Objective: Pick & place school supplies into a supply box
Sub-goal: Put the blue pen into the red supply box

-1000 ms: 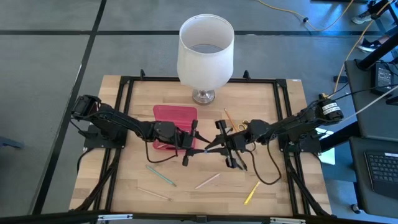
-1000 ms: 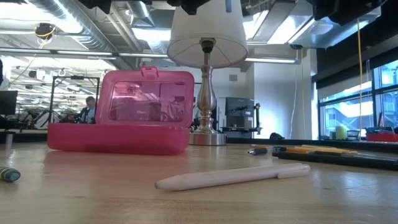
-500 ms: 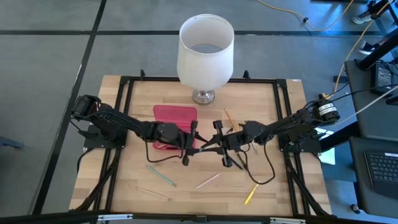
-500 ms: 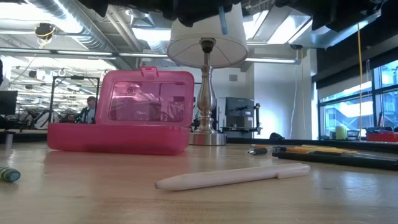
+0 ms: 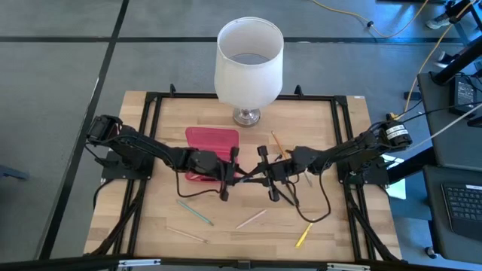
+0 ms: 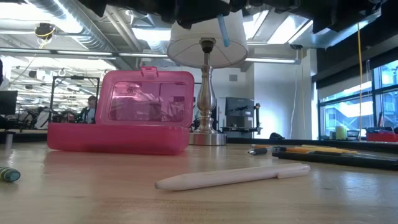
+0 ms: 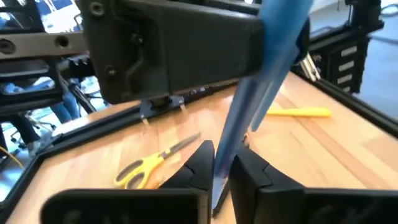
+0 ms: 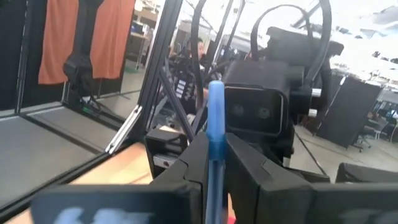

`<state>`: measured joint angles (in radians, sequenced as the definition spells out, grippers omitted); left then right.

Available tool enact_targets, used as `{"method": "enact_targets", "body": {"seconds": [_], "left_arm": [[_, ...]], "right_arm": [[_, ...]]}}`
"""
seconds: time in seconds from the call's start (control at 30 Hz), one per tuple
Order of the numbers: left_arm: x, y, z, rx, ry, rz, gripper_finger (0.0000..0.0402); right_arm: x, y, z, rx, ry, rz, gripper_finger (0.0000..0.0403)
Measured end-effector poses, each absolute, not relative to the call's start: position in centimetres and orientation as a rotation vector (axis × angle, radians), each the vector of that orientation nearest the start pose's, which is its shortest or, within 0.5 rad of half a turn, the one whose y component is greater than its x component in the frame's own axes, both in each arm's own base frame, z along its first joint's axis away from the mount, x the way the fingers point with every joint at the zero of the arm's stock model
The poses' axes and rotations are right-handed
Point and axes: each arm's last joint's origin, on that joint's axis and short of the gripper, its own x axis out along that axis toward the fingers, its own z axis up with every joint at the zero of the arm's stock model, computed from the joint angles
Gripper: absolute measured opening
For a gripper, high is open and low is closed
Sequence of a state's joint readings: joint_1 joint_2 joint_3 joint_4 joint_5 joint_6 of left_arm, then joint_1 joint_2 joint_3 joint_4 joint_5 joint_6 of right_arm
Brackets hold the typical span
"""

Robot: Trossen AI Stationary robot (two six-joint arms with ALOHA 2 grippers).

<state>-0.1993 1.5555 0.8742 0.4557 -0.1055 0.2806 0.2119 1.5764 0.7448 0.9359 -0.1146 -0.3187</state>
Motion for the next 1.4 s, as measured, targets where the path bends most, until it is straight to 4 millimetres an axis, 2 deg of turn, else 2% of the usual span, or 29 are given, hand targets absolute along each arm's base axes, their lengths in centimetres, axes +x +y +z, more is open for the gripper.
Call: {"method": "enact_targets", "body": {"seconds": [0.13,0.23,0.43,0.57,0.83,1.17,1.4], "left_arm": [[33.1,-6.4,23.3,0.318,0.265,-0.126,0.0016],[33.0,-6.3,22.8,0.296,0.314,-0.094,0.0026],[32.6,-5.7,22.0,0.302,0.42,0.046,0.0021],[32.1,-5.1,21.1,0.295,0.536,0.138,0.0019],[30.9,-3.0,19.1,0.155,0.782,0.197,0.0022],[29.0,0.0,17.5,-0.078,1.058,0.202,0.0022],[28.5,0.5,17.2,-0.133,1.124,0.152,0.0021]], "right_arm": [[31.9,7.2,23.2,-0.315,-0.104,0.314,0.0049],[32.0,7.1,22.8,-0.316,-0.06,0.303,0.0064],[32.0,6.6,21.5,-0.247,0.11,0.112,0.0119],[31.8,5.8,20.2,-0.163,0.257,0.014,0.0139],[31.4,4.0,18.5,-0.007,0.446,-0.086,0.0141],[30.8,2.0,17.3,0.049,0.59,-0.171,0.0142],[29.0,0.3,18.1,0.224,0.698,-0.297,0.0142]]}}
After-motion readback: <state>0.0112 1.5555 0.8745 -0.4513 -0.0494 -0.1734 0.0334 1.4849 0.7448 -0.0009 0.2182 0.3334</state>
